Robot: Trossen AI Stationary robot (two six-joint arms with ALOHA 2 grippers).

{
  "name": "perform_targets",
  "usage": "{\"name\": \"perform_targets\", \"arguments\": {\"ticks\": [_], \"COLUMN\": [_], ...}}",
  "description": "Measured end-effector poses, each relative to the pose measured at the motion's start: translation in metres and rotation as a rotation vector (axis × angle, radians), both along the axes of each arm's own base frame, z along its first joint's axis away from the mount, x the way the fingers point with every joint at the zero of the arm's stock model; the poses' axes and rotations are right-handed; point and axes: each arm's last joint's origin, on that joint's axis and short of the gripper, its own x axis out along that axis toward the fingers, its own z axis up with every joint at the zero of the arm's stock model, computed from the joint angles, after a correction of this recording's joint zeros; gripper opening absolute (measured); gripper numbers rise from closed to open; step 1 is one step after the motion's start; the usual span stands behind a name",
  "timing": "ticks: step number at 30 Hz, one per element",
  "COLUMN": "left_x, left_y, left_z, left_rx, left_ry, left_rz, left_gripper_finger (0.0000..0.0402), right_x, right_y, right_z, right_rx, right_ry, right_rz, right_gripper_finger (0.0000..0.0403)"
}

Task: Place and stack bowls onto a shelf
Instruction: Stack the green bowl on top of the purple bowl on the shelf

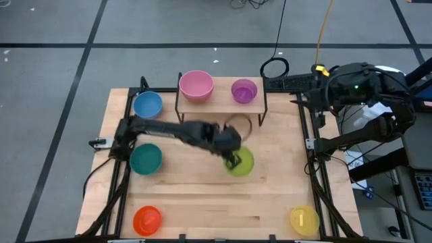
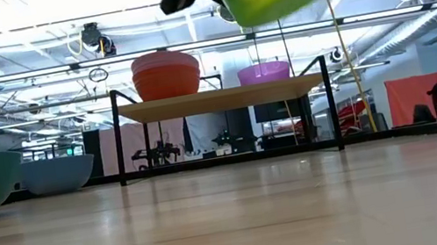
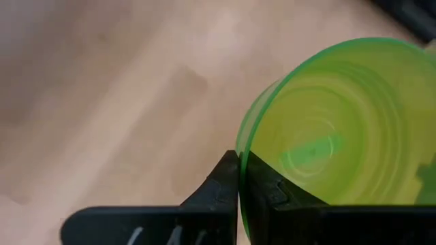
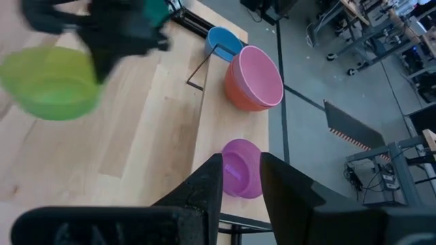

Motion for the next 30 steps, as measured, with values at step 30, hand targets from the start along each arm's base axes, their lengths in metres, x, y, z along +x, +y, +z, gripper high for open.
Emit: {"name": "perform_targets", "arguments": {"ticks": [30], "left_x": [-0.083], "left_y": [0.219], "left_z": [0.111], "left_rx": [0.201], "left_ry": [-0.496], "left_rz": [0.096], "left_gripper_finger": [0.0004], "right_x": [0.006], "right_y": [-0.006], "right_z": [0.002], "right_rx": [-0.066], "right_ry": [-0.022], "right_rz": [-0.188], "right_gripper_finger": [0.0091]}}
